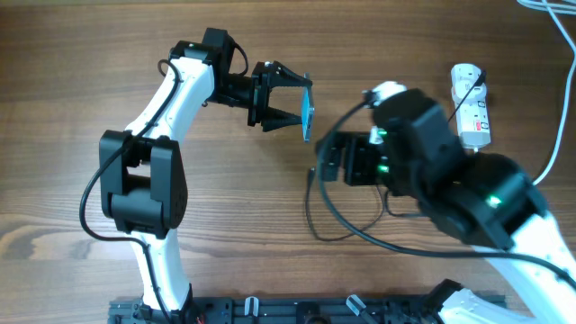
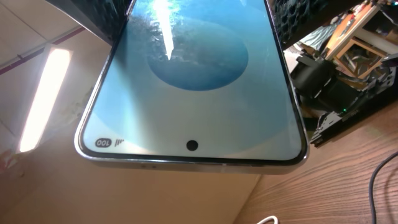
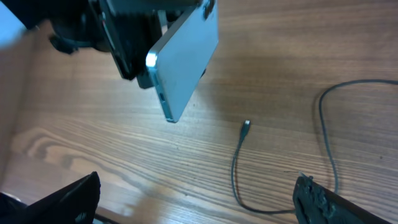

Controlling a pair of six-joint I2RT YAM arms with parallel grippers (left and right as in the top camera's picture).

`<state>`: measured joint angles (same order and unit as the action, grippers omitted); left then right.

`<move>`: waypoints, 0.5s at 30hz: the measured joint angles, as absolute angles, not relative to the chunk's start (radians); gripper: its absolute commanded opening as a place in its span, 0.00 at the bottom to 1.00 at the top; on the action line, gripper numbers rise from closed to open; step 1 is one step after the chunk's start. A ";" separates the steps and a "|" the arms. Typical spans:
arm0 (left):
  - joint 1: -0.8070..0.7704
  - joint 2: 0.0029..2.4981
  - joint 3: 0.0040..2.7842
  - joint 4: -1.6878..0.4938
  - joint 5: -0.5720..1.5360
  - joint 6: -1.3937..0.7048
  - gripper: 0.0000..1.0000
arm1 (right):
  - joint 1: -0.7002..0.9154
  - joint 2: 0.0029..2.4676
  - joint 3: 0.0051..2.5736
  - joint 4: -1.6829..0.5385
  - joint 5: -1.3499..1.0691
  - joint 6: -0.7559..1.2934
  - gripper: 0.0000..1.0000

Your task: Plug charger to phone and switch on socket

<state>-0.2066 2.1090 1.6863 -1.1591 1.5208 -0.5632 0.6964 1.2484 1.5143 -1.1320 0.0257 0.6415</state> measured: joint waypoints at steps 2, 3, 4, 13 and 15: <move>-0.207 2.109 1.686 -1.159 1.521 -0.563 0.70 | 0.734 1.293 1.514 -1.121 0.068 0.664 1.00; -0.207 2.109 1.686 -1.159 1.521 -0.563 0.70 | 0.753 1.317 1.514 -1.120 0.098 0.679 1.00; -0.207 2.109 1.686 -1.159 1.521 -0.563 0.70 | 0.770 1.336 1.514 -1.118 0.126 0.691 1.00; -0.207 2.109 1.686 -1.159 1.521 -0.563 0.70 | 0.818 1.355 1.529 -1.009 0.286 0.710 0.99; -0.207 2.109 1.686 -1.159 1.521 -0.563 0.70 | 0.818 1.365 1.530 -0.989 0.305 0.710 0.96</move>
